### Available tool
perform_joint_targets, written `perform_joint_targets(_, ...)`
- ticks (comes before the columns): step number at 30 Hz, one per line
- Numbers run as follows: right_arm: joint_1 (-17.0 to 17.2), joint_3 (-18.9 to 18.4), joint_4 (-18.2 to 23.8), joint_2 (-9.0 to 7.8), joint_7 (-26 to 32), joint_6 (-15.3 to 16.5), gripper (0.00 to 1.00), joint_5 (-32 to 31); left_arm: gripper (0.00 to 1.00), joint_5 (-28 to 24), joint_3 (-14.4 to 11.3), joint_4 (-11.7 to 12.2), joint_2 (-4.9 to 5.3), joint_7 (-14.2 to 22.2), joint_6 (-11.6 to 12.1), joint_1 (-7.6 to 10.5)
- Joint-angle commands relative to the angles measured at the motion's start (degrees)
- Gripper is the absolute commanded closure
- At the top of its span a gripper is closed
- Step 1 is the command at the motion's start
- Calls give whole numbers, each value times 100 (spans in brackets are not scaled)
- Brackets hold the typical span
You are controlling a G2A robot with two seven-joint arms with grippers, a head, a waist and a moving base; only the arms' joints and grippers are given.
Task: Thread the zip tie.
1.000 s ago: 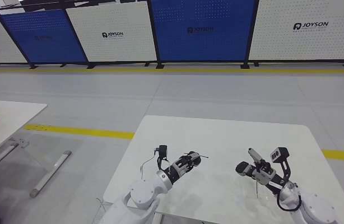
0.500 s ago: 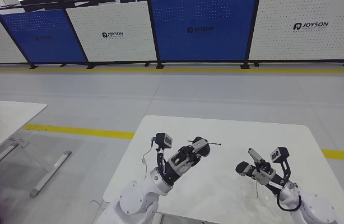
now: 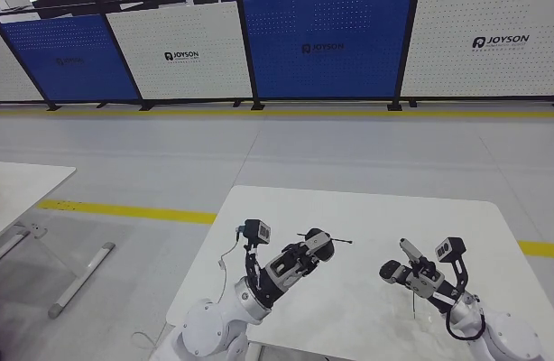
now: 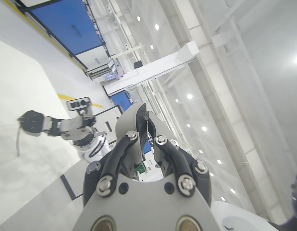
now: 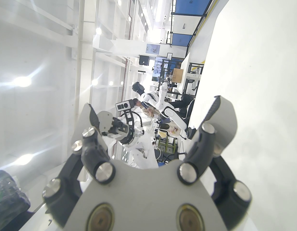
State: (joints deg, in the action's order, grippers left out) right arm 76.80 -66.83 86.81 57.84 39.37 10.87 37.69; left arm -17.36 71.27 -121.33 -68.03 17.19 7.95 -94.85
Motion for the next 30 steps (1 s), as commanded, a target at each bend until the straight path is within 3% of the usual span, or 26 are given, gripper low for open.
perform_joint_targets(1, 0, 0, 0, 0, 0, 0, 0, 0, 100, 319, -96, 274, 1, 9, 4, 57)
perform_joint_targets(7, 0, 0, 0, 0, 0, 0, 0, 0, 100, 693, -574, 1183, -43, -21, -183, 329)
perform_joint_targets(12, 0, 0, 0, 0, 0, 0, 0, 0, 100, 911, -798, 1870, -88, -259, -155, 592)
perform_joint_targets(15, 0, 0, 0, 0, 0, 0, 0, 0, 100, 947, -874, 2157, -111, -378, -100, 698)
perform_joint_targets(18, 0, 0, 0, 0, 0, 0, 0, 0, 100, 959, -958, 2278, -123, -344, -130, 762)
perform_joint_targets(30, 0, 0, 0, 0, 0, 0, 0, 0, 100, 959, -958, 2278, -123, -344, -130, 762)
